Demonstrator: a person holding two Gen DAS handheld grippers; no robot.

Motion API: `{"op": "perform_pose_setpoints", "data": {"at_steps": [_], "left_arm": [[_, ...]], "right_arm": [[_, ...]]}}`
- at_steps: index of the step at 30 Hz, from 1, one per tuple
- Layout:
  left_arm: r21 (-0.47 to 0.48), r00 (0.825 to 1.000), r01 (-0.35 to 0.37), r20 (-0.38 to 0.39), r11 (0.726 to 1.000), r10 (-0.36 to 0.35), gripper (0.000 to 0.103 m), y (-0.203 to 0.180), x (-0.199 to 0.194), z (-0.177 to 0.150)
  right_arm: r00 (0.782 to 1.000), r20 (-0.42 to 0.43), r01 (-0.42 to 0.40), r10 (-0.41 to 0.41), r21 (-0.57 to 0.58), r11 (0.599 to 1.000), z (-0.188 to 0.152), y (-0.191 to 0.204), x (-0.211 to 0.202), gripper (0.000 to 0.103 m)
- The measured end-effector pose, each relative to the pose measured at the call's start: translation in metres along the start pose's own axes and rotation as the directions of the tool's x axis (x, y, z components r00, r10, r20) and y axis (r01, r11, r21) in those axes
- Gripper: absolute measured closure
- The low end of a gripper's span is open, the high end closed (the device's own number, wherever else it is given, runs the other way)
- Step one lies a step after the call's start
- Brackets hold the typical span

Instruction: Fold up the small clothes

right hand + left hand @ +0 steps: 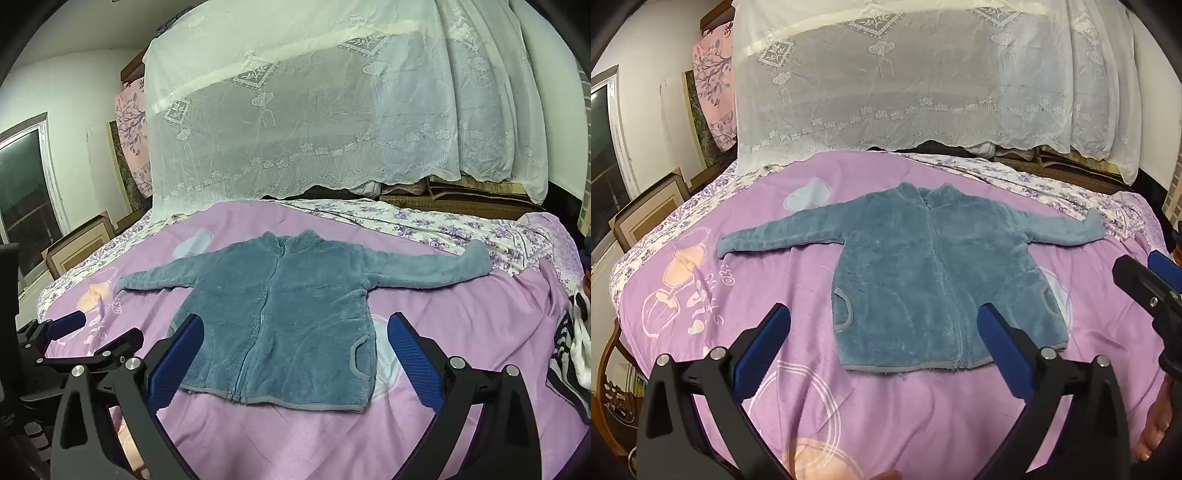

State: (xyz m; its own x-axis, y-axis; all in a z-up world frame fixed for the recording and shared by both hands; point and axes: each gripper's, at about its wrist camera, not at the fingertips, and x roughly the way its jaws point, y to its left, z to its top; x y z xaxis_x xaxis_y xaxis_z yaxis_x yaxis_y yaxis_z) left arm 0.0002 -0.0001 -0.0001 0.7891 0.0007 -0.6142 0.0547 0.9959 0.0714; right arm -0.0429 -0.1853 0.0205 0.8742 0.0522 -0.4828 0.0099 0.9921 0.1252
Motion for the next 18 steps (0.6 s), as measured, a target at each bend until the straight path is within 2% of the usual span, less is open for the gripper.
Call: {"op": "perform_pose_setpoints", "data": {"at_steps": [18], "left_arm": [[0.000, 1.000, 0.008, -0.011, 1.000, -0.008, 0.004, 0.0005, 0.0020, -0.0073]], "right_arm": [[1.000, -0.001, 0.003, -0.003, -0.005, 1.000, -0.0004, 0.0001, -0.0003, 0.003]]}}
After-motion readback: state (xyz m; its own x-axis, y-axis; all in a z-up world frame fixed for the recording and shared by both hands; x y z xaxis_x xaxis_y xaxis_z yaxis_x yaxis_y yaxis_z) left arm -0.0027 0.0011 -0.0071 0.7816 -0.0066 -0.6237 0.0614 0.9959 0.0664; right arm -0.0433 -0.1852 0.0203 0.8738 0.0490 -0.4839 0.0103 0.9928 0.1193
